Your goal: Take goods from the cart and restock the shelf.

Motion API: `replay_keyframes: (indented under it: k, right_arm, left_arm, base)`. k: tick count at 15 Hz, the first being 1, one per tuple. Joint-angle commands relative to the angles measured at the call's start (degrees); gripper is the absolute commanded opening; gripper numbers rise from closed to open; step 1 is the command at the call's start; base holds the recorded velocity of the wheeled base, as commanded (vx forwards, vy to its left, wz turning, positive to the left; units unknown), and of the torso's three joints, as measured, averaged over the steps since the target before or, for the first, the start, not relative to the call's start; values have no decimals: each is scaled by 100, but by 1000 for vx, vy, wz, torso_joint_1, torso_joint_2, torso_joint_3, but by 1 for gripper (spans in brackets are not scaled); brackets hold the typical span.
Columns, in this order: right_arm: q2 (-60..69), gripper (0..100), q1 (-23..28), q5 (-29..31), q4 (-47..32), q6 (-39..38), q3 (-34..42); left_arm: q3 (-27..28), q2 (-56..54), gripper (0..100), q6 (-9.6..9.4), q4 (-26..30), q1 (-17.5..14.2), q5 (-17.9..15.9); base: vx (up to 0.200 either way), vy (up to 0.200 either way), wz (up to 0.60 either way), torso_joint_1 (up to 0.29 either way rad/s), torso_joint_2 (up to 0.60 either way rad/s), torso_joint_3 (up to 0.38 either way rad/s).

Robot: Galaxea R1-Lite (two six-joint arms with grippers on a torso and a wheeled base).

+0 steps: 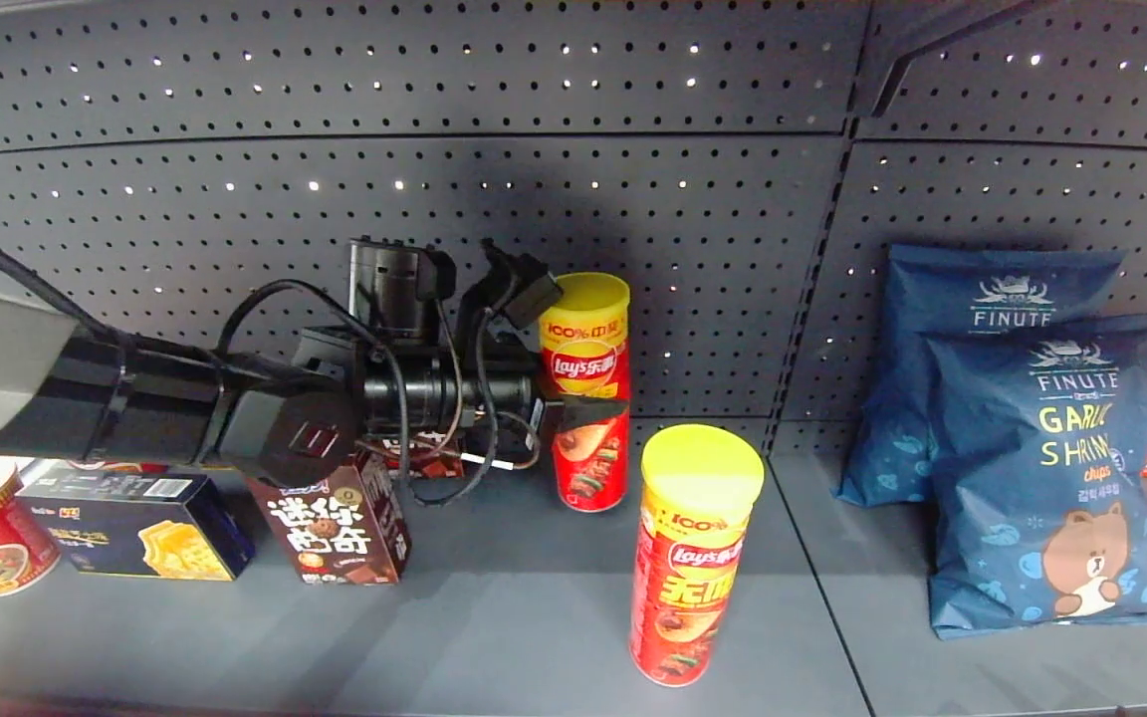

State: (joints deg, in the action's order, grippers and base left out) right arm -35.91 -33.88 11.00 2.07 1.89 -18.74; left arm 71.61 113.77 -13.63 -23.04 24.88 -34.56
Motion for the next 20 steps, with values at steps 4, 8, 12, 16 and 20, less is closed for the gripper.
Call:
replay_keyframes:
  k: [4, 8, 12, 16, 20]
  right_arm:
    - [-21, 100, 4, -1, 4, 4, -7]
    - [-21, 100, 4, -1, 4, 4, -25]
    - [-21, 100, 4, -1, 4, 4, -25]
    - [-21, 100, 13, 8, 4, 4, -25]
    - [5, 100, 22, 8, 4, 4, -25]
  left_arm:
    - [380, 470, 0, -166, 1, 17, -7]
    - [521, 725, 0, -360, 28, 34, -16]
    - [811, 936, 0, -360, 45, 96, -24]
    - [899, 1077, 0, -360, 36, 157, -24]
    - [969, 1235, 0, -360, 10, 272, -24]
  base:
    - [0, 0, 0, 0, 0, 0]
    - [0, 0, 0, 0, 0, 0]
    - [0, 0, 0, 0, 0, 0]
    - [0, 0, 0, 0, 0, 0]
    - [0, 0, 0, 0, 0, 0]
